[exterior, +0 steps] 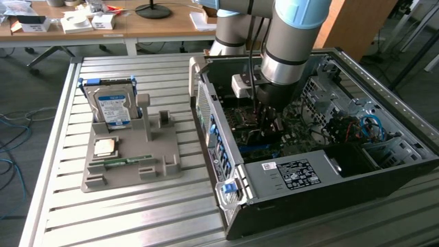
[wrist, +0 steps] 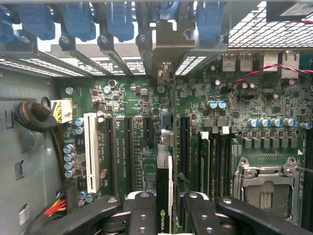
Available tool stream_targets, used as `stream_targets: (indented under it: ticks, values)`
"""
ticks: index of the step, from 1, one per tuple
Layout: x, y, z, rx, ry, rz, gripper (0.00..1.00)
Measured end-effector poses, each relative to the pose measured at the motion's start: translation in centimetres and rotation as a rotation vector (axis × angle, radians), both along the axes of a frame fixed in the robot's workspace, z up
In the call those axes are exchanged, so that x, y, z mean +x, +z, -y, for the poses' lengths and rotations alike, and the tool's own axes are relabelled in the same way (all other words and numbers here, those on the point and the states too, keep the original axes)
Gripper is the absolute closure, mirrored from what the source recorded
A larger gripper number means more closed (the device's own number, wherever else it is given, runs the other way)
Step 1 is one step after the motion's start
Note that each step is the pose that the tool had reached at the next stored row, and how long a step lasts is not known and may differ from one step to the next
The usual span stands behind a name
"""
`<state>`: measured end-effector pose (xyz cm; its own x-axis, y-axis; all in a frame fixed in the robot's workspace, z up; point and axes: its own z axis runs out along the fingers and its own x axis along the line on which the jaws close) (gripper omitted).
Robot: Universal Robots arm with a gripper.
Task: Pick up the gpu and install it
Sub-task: 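Insert the gpu into the slot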
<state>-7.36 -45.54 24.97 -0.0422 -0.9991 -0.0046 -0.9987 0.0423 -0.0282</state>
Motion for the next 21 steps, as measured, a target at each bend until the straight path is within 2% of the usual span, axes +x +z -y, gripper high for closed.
stream_targets:
  ticks: [21]
  values:
    - [-0.08, -0.13, 0.0, 0.0, 0.0, 0.0, 0.74]
